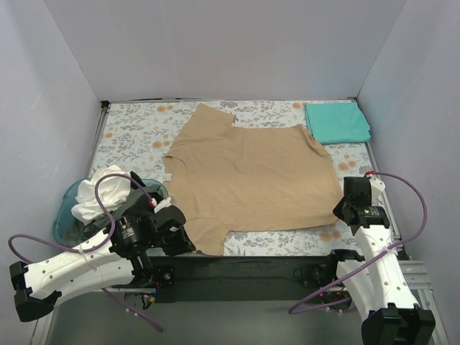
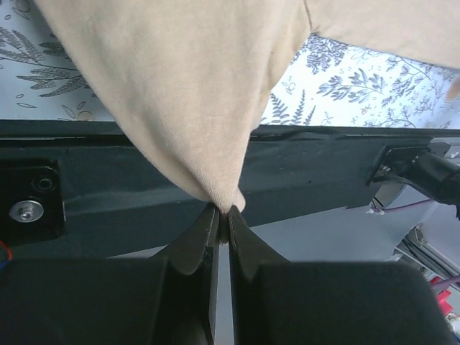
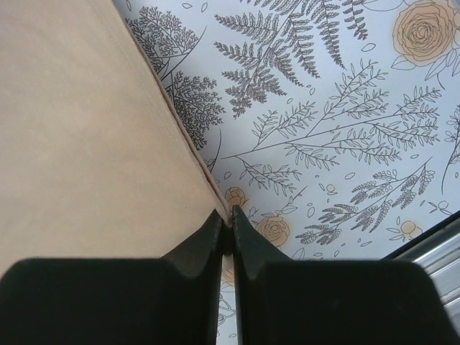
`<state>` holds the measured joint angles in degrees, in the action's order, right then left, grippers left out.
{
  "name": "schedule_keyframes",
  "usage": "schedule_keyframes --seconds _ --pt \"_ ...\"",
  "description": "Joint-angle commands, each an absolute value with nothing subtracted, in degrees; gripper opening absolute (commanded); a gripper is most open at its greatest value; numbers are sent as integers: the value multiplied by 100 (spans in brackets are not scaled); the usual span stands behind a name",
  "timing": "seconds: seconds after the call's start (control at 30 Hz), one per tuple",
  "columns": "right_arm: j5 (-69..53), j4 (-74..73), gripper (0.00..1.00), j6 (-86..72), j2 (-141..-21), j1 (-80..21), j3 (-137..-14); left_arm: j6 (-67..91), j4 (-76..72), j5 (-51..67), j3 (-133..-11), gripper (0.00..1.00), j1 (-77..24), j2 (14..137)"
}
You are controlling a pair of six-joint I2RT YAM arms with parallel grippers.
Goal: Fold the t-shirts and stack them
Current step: Fold the tshirt
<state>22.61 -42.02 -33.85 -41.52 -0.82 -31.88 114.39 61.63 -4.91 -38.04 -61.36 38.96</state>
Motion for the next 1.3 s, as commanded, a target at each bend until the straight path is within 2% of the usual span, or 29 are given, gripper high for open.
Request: schedule_keyframes --seconds 0.0,0.17,0.6,0.67,0.83,1.27 --pt "2435 -4518 13 -3340 -4131 -62 -3445 11453 5785 -438 -4130 0 -6170 3999" --pt "2233 -4404 12 -3094 -4446 -62 -3586 11241 5326 -729 -4359 0 -6170 4323" --pt "1960 -4052 12 -2646 -5299 -70 -4297 11198 5186 -2337 -5150 0 -6039 5150" --pt "1995 -3990 12 -2566 -5546 -62 -4517 10907 5036 -2382 -5387 0 -5679 5466" --pt "2039 -3920 12 -2452 -6002 -62 -4807 10090 4316 -1574 -5449 0 -4512 5809" --pt "2066 -3771 11 -2250 -7382 -70 -5941 9528 3999 -1679 -6178 0 -3393 6670"
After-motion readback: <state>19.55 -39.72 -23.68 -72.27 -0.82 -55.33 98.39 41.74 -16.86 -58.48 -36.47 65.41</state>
